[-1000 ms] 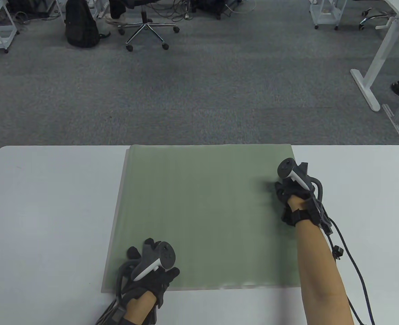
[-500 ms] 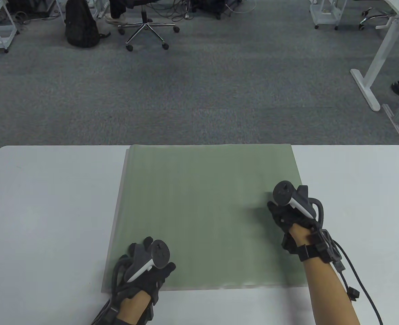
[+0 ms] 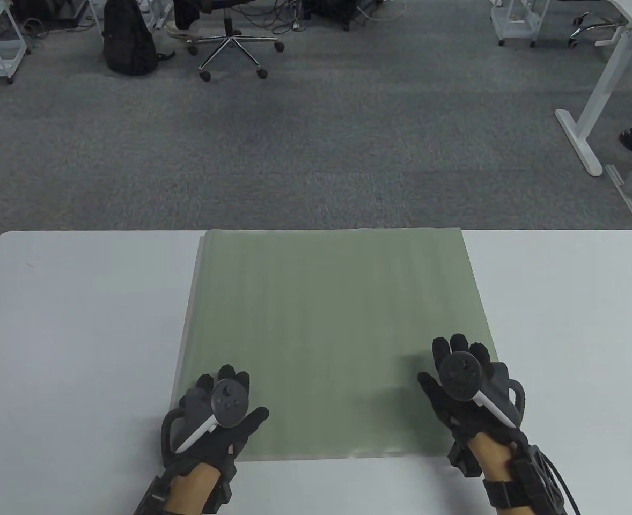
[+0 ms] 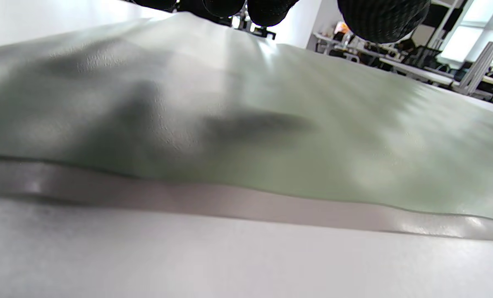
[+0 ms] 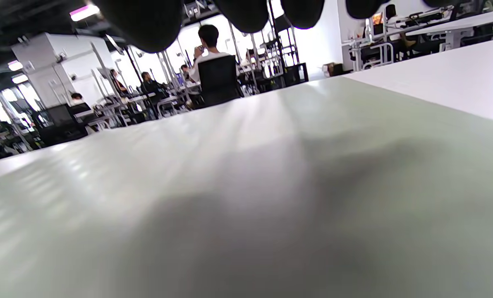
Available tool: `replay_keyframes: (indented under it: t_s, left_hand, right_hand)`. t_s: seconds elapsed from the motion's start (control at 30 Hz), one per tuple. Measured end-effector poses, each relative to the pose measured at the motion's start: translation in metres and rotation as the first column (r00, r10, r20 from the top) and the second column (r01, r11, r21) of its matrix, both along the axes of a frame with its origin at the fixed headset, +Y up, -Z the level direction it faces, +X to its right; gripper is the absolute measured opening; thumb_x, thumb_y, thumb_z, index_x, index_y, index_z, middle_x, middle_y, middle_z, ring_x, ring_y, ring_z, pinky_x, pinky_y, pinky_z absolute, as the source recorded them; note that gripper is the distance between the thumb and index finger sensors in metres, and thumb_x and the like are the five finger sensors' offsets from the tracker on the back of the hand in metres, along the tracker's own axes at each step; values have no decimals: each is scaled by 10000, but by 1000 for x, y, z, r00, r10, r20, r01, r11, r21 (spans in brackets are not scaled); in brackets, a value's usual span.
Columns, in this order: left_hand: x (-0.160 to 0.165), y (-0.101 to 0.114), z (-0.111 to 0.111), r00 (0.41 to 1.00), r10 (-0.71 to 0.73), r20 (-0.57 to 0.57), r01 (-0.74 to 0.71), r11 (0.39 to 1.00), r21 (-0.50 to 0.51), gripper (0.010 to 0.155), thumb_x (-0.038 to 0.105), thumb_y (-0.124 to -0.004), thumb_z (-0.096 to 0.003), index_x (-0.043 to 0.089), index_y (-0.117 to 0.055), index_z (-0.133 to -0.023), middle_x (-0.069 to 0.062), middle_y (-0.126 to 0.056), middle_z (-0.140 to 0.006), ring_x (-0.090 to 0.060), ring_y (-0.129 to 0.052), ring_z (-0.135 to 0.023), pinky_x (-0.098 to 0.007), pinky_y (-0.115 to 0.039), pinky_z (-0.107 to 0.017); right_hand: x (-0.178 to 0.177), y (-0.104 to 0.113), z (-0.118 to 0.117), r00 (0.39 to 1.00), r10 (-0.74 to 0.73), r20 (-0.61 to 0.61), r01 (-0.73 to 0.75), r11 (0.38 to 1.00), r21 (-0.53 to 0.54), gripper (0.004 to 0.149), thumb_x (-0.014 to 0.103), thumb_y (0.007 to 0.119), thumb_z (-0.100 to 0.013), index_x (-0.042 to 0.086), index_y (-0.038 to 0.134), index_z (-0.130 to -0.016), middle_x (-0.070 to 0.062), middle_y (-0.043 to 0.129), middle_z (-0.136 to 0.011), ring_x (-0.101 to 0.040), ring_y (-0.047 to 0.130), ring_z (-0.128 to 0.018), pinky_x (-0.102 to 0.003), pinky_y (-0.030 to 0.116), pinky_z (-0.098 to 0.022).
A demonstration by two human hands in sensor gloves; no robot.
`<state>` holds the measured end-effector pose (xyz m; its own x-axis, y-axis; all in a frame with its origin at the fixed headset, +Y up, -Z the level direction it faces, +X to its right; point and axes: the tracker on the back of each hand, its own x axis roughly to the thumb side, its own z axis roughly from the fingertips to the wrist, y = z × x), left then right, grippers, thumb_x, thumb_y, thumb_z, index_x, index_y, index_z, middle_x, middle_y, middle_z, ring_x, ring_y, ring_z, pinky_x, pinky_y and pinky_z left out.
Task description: Unroll desk mats and stack together
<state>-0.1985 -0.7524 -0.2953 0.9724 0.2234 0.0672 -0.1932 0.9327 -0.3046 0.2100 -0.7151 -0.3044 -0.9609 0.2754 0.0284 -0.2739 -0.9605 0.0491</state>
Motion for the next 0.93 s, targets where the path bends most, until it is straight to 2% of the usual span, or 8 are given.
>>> replay_keyframes:
  t_s: [0.13, 0.37, 0.53, 0.93]
  left_hand:
    - [-4, 3, -1, 999, -27, 19, 26, 999, 35, 874, 607, -583, -535, 146, -343, -1238, -186, -193, -1323, -648, -276, -1128, -836, -340, -673]
    - [-6, 0, -4, 1000, -24, 1, 24, 998, 54, 870, 603, -588, -535, 136, -371, -1236, -198, -212, -1322, -649, -282, -1127, -838, -337, -671]
    - [-1, 0, -1, 999, -50, 10, 50, 996, 68, 866, 607, -586, -534, 143, -378, -1236, -193, -217, -1325, -644, -284, -1132, -838, -334, -675]
    - [9, -3, 0, 996, -87, 29, 85, 994, 68, 864, 610, -584, -534, 148, -385, -1236, -183, -226, -1328, -639, -291, -1135, -839, -338, -673]
  right_hand:
    - [-9, -10, 18, 1000, 1, -30, 1, 997, 72, 766, 479, 645, -565, 79, 391, -1167, -314, 299, -1207, -718, 286, -1034, -868, 394, -600]
    - [-15, -8, 25, 992, 89, -89, -78, 990, 121, 799, 524, 643, -550, 96, 379, -1171, -304, 284, -1214, -717, 267, -1048, -882, 372, -602]
    - [-22, -9, 31, 980, 153, -124, -138, 984, 116, 814, 536, 644, -544, 96, 373, -1172, -309, 274, -1214, -718, 251, -1046, -892, 350, -592]
    - [-13, -10, 31, 987, 115, -113, -106, 991, 86, 797, 519, 646, -548, 90, 390, -1169, -313, 293, -1212, -713, 257, -1047, -891, 341, -592]
